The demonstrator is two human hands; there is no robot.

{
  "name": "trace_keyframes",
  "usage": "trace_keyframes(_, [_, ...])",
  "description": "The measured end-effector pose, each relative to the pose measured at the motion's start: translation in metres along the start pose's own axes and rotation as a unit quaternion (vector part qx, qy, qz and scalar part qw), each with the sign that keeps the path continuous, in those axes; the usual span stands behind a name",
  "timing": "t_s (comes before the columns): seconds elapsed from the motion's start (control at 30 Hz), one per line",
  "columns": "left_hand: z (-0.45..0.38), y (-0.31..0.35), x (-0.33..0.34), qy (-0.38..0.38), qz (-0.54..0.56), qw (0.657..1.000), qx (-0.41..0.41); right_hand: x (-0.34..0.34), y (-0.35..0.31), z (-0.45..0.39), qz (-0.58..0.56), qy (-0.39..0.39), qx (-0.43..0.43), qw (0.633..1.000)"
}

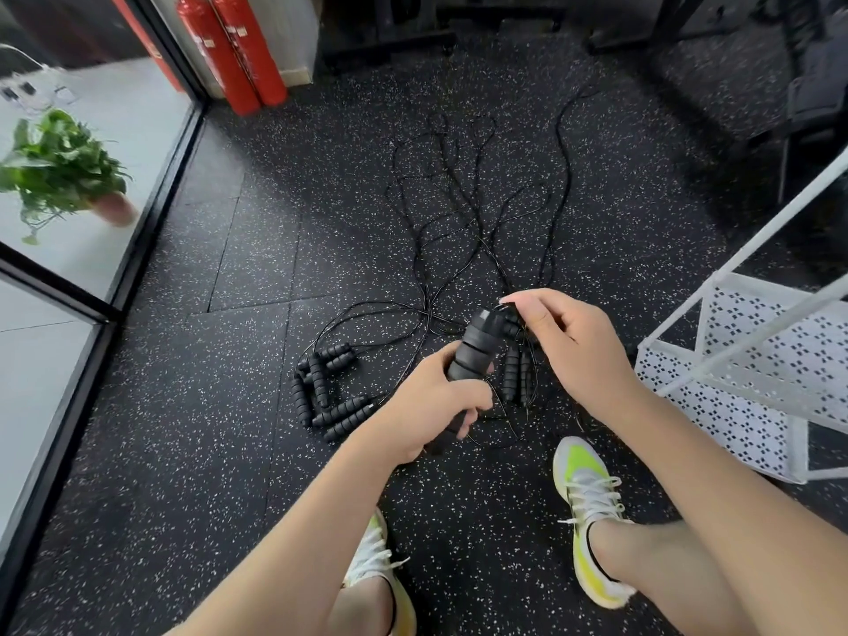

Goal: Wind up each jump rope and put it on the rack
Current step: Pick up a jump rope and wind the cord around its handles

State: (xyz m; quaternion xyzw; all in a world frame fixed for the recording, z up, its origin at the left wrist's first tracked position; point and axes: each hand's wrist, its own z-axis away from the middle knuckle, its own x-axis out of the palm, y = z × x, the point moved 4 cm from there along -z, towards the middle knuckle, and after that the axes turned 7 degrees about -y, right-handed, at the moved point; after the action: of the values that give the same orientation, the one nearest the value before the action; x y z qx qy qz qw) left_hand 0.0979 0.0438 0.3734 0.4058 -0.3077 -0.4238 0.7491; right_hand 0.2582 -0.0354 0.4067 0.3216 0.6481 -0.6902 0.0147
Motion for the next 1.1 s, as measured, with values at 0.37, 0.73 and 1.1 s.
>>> trace_keyframes(0.37, [0.002, 0.003, 0.018, -0.149, 0.231, 0.961, -0.023, -0.003, 0.002, -0.002, -0.002, 0.018, 0.014, 1.0])
trace_keyframes(0.73, [-0.01, 0.012, 0.004, 0.026, 0.409, 0.908, 0.093, 0.036, -0.029, 0.02, 0.098, 0.044, -0.127, 0.986])
trace_keyframes(1.1, [-0.008, 0.033, -0.033, 0.099, 0.515, 0.829, 0.195, 0.069, -0.027, 0.037, 0.224, -0.077, -0.158, 0.958])
